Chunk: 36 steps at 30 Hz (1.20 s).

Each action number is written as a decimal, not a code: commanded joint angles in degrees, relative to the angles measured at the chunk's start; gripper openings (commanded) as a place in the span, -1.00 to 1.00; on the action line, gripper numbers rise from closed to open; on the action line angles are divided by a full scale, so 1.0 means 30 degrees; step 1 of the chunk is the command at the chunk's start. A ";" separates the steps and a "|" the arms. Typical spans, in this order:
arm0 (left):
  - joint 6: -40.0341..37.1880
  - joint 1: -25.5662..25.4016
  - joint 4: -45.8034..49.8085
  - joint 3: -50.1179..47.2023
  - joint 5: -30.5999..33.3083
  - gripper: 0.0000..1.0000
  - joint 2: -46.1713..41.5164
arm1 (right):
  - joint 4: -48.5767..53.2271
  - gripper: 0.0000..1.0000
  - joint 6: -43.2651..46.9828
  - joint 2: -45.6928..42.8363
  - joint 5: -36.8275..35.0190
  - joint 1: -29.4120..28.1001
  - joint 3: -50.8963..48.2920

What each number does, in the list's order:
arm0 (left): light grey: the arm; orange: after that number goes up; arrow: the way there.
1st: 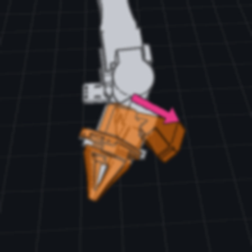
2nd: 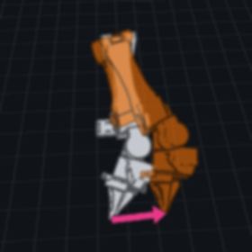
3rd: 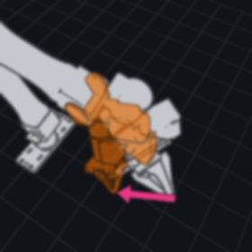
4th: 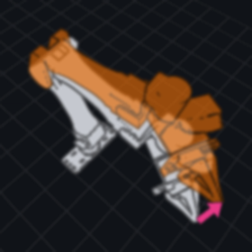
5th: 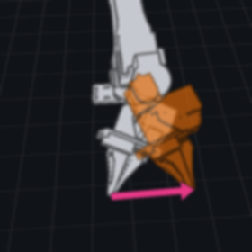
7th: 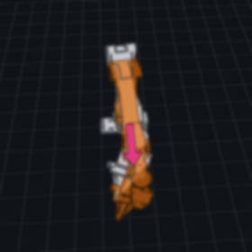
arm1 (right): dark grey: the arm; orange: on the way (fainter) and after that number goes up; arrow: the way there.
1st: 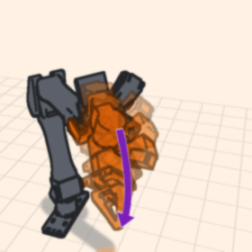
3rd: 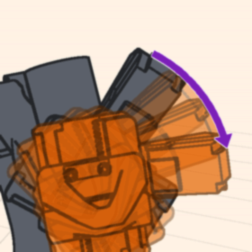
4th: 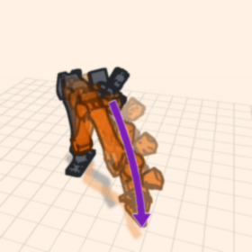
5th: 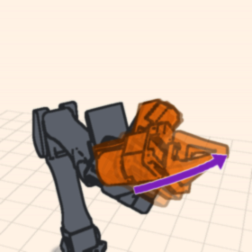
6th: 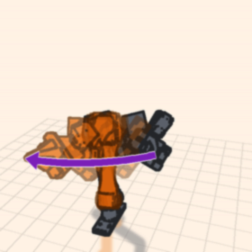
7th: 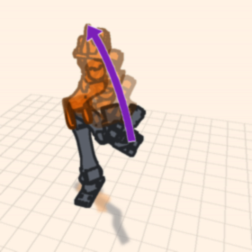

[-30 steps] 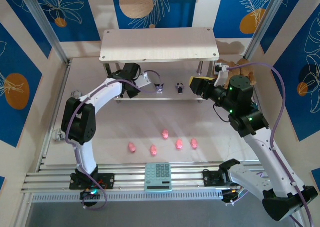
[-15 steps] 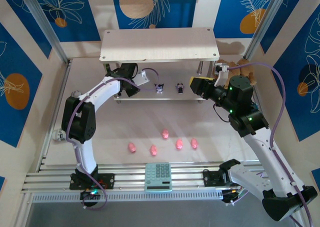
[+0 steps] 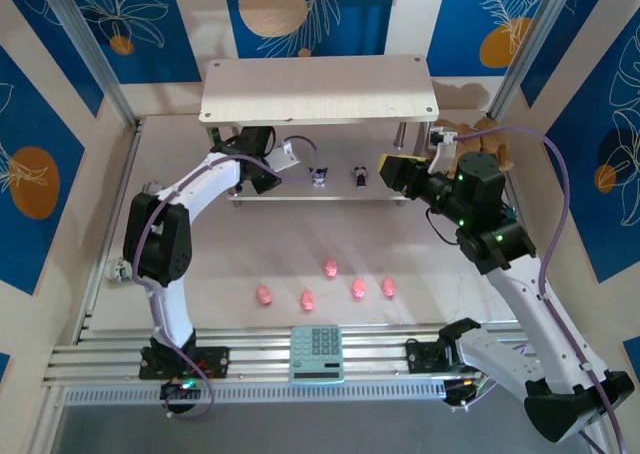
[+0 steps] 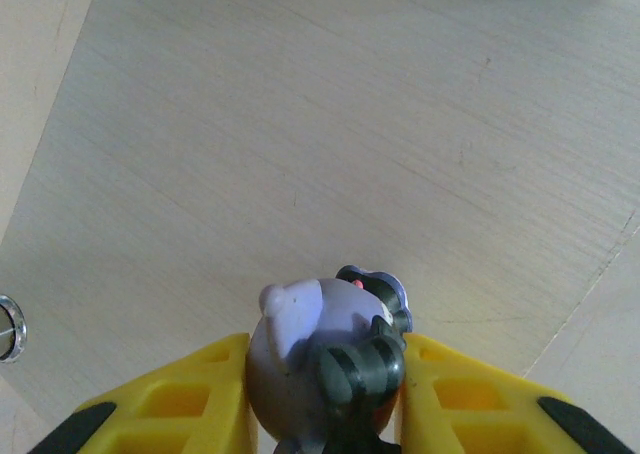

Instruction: Place and organize the plastic toys onto the shelf

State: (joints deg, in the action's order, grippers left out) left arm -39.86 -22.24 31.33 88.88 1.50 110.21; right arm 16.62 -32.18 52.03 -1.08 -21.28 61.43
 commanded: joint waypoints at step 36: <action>-0.0513 0.0235 0.0323 0.0373 -0.0678 -0.16 -0.0028 | -0.0899 0.09 -0.0589 -0.0109 0.0361 0.0308 -0.0554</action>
State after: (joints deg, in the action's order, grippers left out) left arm -40.66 -22.24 31.33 88.90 1.45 110.24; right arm 15.44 -33.36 52.03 -0.86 -20.60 60.60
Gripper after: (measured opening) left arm 0.420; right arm 0.546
